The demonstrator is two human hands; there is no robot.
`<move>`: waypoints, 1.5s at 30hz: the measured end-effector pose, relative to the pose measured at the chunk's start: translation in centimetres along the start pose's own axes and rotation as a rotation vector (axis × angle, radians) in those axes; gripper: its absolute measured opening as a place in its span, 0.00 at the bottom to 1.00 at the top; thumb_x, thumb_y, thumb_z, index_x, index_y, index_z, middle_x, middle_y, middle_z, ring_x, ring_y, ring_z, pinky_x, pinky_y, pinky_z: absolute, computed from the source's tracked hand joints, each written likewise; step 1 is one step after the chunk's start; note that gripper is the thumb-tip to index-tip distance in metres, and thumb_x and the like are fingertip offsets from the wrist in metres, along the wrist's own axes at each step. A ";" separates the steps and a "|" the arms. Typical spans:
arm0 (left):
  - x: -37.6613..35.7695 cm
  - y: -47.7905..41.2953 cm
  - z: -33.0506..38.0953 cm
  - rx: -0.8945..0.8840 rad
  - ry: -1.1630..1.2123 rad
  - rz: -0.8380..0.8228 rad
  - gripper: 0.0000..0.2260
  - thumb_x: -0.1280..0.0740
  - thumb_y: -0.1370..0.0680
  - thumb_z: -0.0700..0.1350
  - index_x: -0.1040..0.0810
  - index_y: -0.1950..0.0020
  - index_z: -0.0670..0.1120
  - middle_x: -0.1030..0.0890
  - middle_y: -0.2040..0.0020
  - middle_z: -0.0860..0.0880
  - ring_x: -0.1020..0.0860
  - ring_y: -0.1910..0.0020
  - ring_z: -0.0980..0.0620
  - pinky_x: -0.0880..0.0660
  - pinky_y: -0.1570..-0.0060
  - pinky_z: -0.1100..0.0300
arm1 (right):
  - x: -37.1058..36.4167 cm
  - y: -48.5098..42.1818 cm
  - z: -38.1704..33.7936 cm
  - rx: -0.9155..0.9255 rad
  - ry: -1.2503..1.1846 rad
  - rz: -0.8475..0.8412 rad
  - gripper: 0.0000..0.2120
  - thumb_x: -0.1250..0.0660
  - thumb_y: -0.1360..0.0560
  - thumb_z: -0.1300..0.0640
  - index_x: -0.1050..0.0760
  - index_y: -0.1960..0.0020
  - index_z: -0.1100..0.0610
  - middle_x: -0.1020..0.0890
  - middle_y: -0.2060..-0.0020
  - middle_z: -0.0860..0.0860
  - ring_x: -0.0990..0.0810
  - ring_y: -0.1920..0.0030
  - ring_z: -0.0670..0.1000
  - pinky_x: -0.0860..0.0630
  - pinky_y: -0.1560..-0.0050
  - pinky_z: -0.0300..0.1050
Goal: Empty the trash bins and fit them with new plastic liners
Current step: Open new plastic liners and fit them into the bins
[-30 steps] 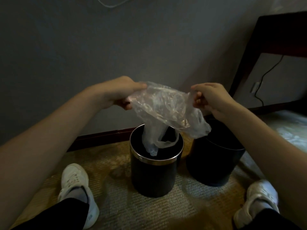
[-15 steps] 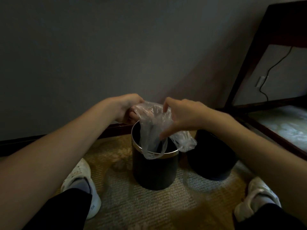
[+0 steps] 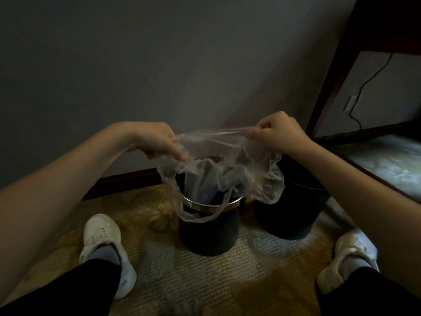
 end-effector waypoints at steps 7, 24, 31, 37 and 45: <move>1.1 0.7 -1.7 0.104 -0.372 0.000 0.08 0.27 0.27 0.41 0.21 0.66 0.45 0.27 0.72 0.49 0.30 0.72 0.53 0.34 0.72 0.62 | 4.6 0.7 4.4 -0.193 0.160 0.174 0.12 0.32 0.25 0.45 0.18 0.58 0.54 0.18 0.58 0.54 0.21 0.55 0.58 0.30 0.57 0.48; 1.6 1.2 1.5 -0.119 0.419 0.165 0.12 0.37 0.24 0.28 0.25 0.44 0.39 0.19 0.58 0.38 0.17 0.66 0.50 0.19 0.67 0.59 | -4.3 2.4 -6.0 -0.004 -0.622 -0.749 0.12 0.30 0.23 0.57 0.20 0.48 0.66 0.14 0.50 0.60 0.15 0.47 0.55 0.18 0.52 0.41; 0.3 2.1 1.4 -0.180 0.331 -0.001 0.19 0.36 0.25 0.28 0.23 0.42 0.49 0.20 0.41 0.36 0.20 0.41 0.40 0.22 0.57 0.56 | -9.5 -0.5 -5.6 0.206 0.384 -0.273 0.12 0.40 0.21 0.56 0.20 0.46 0.59 0.18 0.48 0.59 0.20 0.49 0.60 0.23 0.47 0.51; -1.2 2.8 0.8 -0.185 0.242 -0.144 0.27 0.36 0.27 0.26 0.28 0.34 0.51 0.16 0.45 0.44 0.18 0.46 0.40 0.20 0.48 0.46 | -9.6 0.0 -6.8 0.476 0.144 0.079 0.11 0.35 0.23 0.46 0.27 0.49 0.54 0.29 0.53 0.45 0.30 0.51 0.47 0.30 0.55 0.47; -2.2 3.8 0.0 -0.233 0.263 -0.238 0.32 0.37 0.26 0.24 0.35 0.28 0.50 0.22 0.45 0.30 0.19 0.52 0.41 0.21 0.56 0.52 | -12.0 1.2 -9.0 0.638 0.047 -0.157 0.18 0.44 0.22 0.52 0.28 0.34 0.50 0.17 0.53 0.47 0.23 0.45 0.47 0.30 0.40 0.45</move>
Point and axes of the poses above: each hand's wrist, its own y-axis away from the middle knuckle, its own x-axis out of the back of the hand, z = x × y, the point moved 10 cm from there along -y, towards the middle knuckle
